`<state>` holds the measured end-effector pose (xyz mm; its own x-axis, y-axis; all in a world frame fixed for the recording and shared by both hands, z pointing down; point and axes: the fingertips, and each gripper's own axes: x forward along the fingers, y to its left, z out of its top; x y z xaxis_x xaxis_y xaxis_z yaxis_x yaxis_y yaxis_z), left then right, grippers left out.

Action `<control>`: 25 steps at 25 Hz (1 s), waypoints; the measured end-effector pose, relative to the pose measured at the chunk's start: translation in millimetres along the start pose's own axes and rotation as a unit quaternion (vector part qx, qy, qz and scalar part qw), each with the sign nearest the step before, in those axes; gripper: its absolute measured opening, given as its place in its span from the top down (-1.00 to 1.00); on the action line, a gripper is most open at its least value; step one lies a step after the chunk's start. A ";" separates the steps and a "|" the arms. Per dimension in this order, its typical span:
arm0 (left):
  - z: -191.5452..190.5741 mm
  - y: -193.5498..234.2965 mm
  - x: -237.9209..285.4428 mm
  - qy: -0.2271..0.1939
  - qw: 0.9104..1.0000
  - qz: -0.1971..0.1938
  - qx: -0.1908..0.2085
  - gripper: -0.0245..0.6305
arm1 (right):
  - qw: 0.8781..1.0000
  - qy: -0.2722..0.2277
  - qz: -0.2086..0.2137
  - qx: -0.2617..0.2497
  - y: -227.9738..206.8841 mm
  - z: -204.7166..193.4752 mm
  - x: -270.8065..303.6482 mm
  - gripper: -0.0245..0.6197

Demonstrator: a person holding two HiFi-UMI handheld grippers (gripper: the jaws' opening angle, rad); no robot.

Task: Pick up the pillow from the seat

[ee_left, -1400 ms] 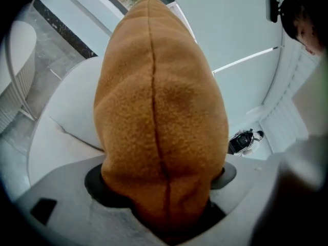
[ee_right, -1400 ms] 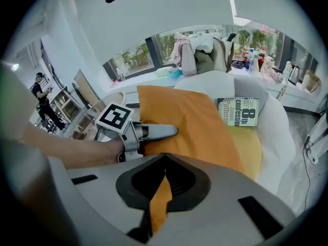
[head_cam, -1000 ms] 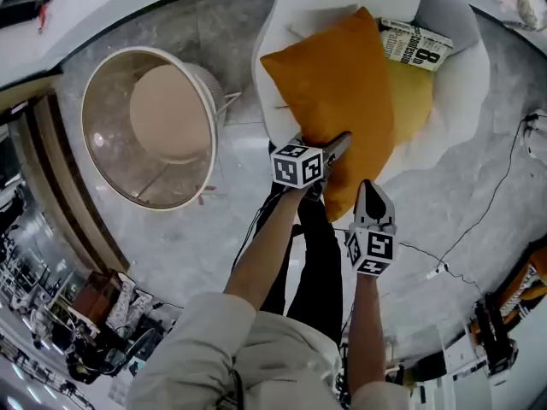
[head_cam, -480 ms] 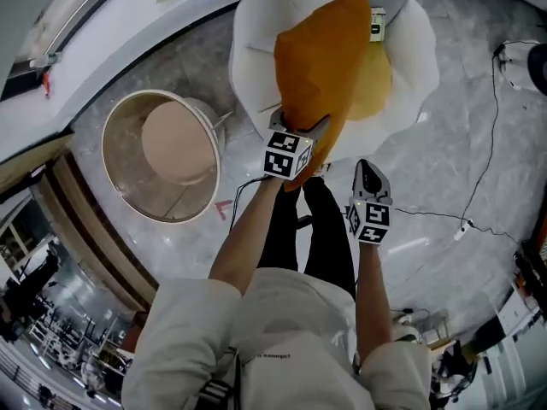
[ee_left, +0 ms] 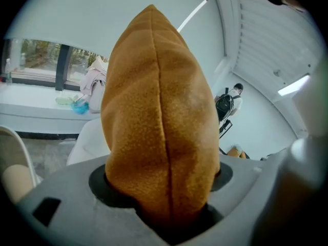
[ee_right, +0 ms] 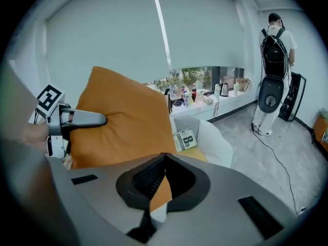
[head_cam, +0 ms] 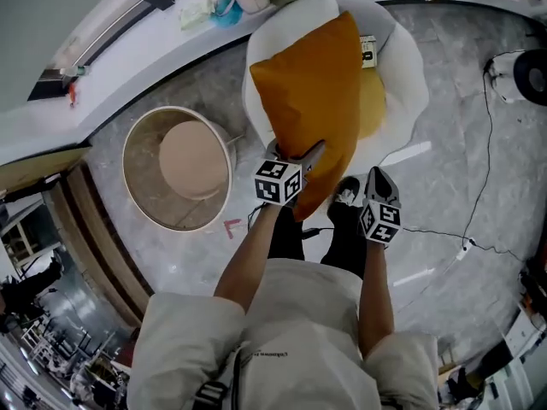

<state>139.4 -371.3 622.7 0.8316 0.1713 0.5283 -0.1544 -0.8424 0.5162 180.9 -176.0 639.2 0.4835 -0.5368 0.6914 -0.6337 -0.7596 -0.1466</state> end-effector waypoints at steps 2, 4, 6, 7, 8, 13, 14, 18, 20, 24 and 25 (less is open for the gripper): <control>4.0 -6.6 -8.4 -0.019 1.000 0.012 -0.019 -0.10 | 1.000 -0.007 0.007 -0.001 -11.7 9.2 1.0 0.90; 10.7 -11.3 -11.3 -0.042 0.998 0.028 -0.034 -0.10 | 1.000 -0.013 0.019 -0.003 -24.6 19.9 7.6 0.90; 11.8 -16.6 -13.5 -0.066 0.995 0.051 -0.049 -0.10 | 0.999 -0.014 0.040 -0.012 -36.6 25.5 13.3 0.90; 10.3 -20.0 -15.0 -0.077 0.993 0.064 -0.056 -0.10 | 0.998 -0.011 0.053 -0.017 -42.0 25.7 14.9 0.90; 8.0 -24.0 -17.1 -0.087 0.991 0.076 -0.063 -0.10 | 0.998 -0.008 0.066 -0.023 -46.9 24.7 14.8 0.90; 3.8 -48.1 -28.3 -0.142 0.975 0.135 -0.102 -0.10 | 0.989 0.001 0.134 -0.059 -70.7 29.9 -1.5 0.90; 4.0 -54.9 -29.4 -0.156 0.970 0.147 -0.111 -0.10 | 0.988 0.002 0.144 -0.063 -79.6 32.1 -5.6 0.90; 2.3 -89.7 -37.2 -0.199 0.954 0.182 -0.134 -0.10 | 0.981 0.018 0.179 -0.068 -111.7 29.8 -25.7 0.90; 3.9 -105.7 -41.9 -0.216 0.947 0.190 -0.141 -0.10 | 0.978 0.024 0.191 -0.082 -120.2 28.2 -32.0 0.90; -9.6 -131.4 -60.4 -0.247 0.934 0.203 -0.157 -0.10 | 0.972 0.026 0.207 -0.104 -126.3 26.9 -43.7 0.90; -15.6 -136.5 -65.5 -0.253 0.931 0.206 -0.162 -0.10 | 0.971 0.024 0.212 -0.111 -126.3 27.6 -46.2 0.90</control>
<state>97.7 -259.6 528.1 0.7981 -0.4639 0.3845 -0.6012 -0.5704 0.5597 255.2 -65.4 606.2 0.1252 -0.7621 0.6353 -0.8863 -0.3737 -0.2736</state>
